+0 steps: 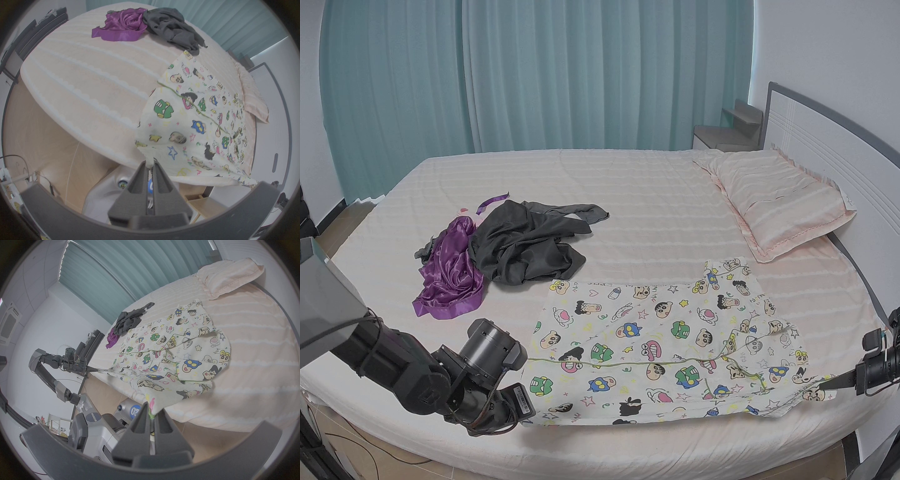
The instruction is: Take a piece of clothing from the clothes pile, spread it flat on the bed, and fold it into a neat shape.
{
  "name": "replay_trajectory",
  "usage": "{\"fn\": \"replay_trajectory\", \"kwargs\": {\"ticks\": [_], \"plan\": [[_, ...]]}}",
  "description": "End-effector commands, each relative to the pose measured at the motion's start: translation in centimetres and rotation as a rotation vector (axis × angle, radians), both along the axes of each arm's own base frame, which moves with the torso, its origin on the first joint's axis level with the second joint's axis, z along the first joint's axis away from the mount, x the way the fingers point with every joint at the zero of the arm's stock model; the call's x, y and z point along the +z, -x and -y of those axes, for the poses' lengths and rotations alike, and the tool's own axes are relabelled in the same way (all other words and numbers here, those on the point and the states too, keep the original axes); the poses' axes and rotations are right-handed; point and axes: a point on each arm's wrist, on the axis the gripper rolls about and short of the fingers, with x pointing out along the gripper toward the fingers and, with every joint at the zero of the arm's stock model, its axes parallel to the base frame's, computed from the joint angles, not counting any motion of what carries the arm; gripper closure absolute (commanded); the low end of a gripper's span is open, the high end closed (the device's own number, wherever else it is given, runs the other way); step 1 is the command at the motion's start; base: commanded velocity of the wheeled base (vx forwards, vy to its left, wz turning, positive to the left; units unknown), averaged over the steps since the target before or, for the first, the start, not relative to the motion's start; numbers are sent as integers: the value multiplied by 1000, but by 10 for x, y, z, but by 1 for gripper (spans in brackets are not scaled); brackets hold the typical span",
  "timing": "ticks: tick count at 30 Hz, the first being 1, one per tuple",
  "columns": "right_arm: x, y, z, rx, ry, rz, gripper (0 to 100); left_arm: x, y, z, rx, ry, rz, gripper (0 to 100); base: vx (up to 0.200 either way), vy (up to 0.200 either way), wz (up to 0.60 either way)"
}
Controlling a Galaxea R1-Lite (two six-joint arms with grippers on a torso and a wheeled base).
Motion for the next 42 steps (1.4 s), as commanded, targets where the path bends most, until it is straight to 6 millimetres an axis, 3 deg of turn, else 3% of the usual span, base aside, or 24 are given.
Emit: {"fn": "replay_trajectory", "kwargs": {"ticks": [1,8,17,27,30,42], "plan": [[7,0,0,1,45,9,100,15,-1,0,-12,22,-25,100,0,0,0],[4,0,1,1,68,-20,100,14,1,-1,-50,-1,-99,100,0,0,0],[10,-13,1,29,81,11,100,18,-21,-5,11,21,-69,100,0,0,0],[2,-44,4,82,71,0,100,6,-48,-14,79,17,-78,100,0,0,0],[0,-58,6,98,73,8,100,3,-64,-15,105,26,-67,100,0,0,0],[-7,-98,13,126,87,25,100,-3,-98,-7,133,49,-13,100,0,0,0]]}}
